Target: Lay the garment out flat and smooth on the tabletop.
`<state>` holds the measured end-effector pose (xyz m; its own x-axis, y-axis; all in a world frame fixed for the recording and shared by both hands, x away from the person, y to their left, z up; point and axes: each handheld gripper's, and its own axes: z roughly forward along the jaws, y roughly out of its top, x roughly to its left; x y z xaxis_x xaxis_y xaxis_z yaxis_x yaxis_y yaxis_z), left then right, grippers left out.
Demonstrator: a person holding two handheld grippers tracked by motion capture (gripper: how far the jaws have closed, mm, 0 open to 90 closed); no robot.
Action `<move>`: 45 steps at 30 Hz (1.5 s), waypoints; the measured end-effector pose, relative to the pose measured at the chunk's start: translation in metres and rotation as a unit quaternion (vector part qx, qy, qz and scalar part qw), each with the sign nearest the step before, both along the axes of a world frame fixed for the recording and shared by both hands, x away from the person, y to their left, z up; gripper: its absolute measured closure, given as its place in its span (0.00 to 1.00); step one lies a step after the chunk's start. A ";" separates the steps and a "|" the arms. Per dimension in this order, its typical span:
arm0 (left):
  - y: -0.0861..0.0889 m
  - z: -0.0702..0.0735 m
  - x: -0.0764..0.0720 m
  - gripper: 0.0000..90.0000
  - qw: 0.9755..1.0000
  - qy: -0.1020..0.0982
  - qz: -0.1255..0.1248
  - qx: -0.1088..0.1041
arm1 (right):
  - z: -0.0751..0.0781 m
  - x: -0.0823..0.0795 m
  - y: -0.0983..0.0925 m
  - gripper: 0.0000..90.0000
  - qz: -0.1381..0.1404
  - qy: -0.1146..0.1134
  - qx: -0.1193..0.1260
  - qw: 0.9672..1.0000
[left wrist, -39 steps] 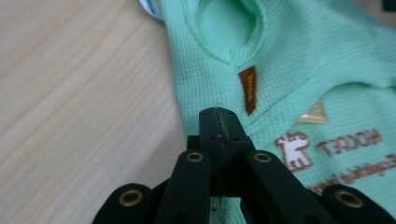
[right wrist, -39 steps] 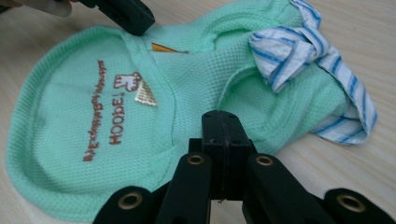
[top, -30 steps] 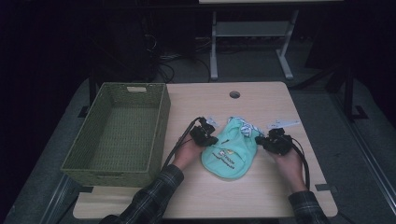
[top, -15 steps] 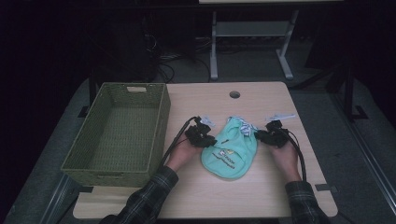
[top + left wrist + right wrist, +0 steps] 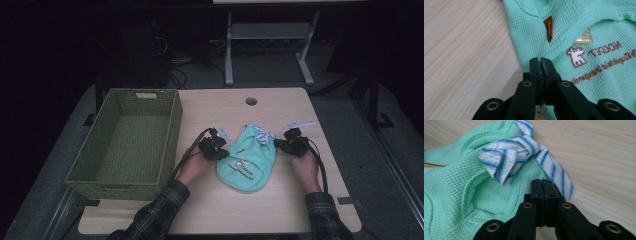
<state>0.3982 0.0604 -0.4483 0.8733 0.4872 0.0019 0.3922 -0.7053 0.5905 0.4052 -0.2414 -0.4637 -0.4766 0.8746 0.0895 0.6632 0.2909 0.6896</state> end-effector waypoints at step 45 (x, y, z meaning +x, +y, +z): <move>-0.039 -0.011 0.023 1.00 1.000 -0.009 -0.007 -0.012 | 0.002 -0.076 0.016 1.00 0.091 0.037 0.003 0.995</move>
<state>0.4209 0.0213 -0.4592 0.8799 0.4751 0.0060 0.3718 -0.6964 0.6139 0.3290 -0.2258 -0.4620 -0.6185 0.7742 0.1345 0.6492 0.4070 0.6425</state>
